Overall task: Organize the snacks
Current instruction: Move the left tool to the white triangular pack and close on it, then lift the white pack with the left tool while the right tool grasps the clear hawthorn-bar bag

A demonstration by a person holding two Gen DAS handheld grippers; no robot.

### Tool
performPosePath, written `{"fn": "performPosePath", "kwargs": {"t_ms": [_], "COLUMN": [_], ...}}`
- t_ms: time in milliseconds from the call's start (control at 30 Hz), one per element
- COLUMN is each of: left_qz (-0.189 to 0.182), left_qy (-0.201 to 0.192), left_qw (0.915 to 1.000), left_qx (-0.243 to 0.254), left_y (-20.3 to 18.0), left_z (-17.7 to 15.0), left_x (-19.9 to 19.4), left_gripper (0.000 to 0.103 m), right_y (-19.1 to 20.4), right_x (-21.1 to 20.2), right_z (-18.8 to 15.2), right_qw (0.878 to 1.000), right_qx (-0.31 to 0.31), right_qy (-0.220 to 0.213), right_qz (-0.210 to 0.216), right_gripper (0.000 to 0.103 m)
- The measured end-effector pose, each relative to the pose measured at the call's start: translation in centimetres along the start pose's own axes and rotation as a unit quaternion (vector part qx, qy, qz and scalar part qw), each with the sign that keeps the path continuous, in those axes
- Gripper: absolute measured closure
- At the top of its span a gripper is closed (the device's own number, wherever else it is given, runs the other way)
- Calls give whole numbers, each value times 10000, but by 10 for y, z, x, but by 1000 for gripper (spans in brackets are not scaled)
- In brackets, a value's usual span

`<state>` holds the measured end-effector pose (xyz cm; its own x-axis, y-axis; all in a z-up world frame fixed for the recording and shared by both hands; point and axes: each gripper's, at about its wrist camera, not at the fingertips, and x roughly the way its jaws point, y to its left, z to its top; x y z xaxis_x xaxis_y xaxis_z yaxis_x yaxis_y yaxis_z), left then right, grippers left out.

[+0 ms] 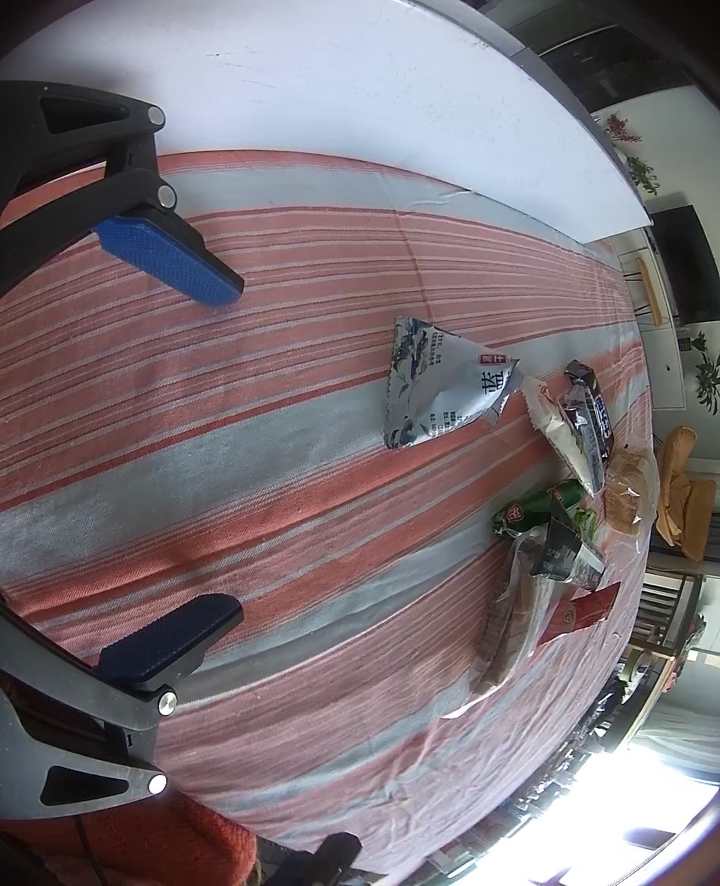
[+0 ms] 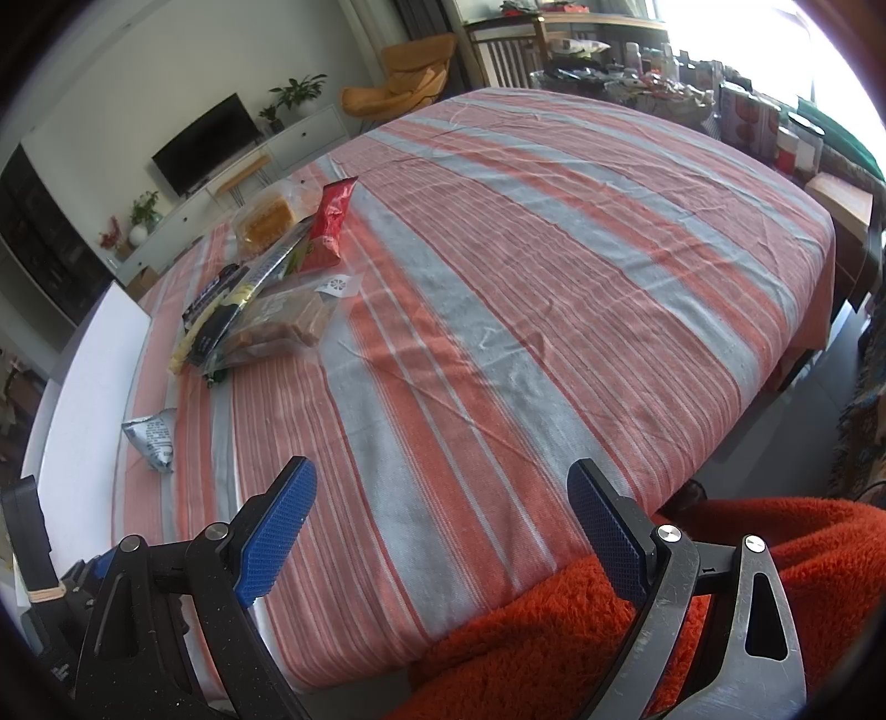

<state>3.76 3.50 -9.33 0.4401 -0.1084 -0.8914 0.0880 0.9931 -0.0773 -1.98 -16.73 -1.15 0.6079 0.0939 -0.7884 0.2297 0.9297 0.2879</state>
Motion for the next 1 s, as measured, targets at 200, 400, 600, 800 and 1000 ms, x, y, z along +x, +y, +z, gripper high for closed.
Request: {"fn": "performPosePath", "kwargs": {"t_ms": [200, 400, 600, 800, 1000], "left_qz": [-273, -8, 399, 188, 46], "left_qy": [-381, -541, -350, -457, -741], "left_qw": [9986, 9985, 9980, 9981, 9966], "left_qx": [-240, -16, 333, 354, 370], "left_y": [21, 17, 11, 18, 19], "left_z": [14, 55, 74, 70, 63], "left_x": [-18, -5, 27, 28, 17], "left_gripper": [0, 0, 10, 46, 47], "right_y": [1, -1, -6, -12, -8], "right_x": [2, 3, 3, 8, 11], "right_z": [0, 1, 2, 5, 6], "right_qw": [10000, 10000, 10000, 9999, 9996], "right_qx": [-32, -20, -2, 67, -76], "right_qy": [43, 10, -55, 19, 25], "right_qz": [7, 12, 24, 152, 254], "right_gripper": [9, 9, 9, 9, 9]}}
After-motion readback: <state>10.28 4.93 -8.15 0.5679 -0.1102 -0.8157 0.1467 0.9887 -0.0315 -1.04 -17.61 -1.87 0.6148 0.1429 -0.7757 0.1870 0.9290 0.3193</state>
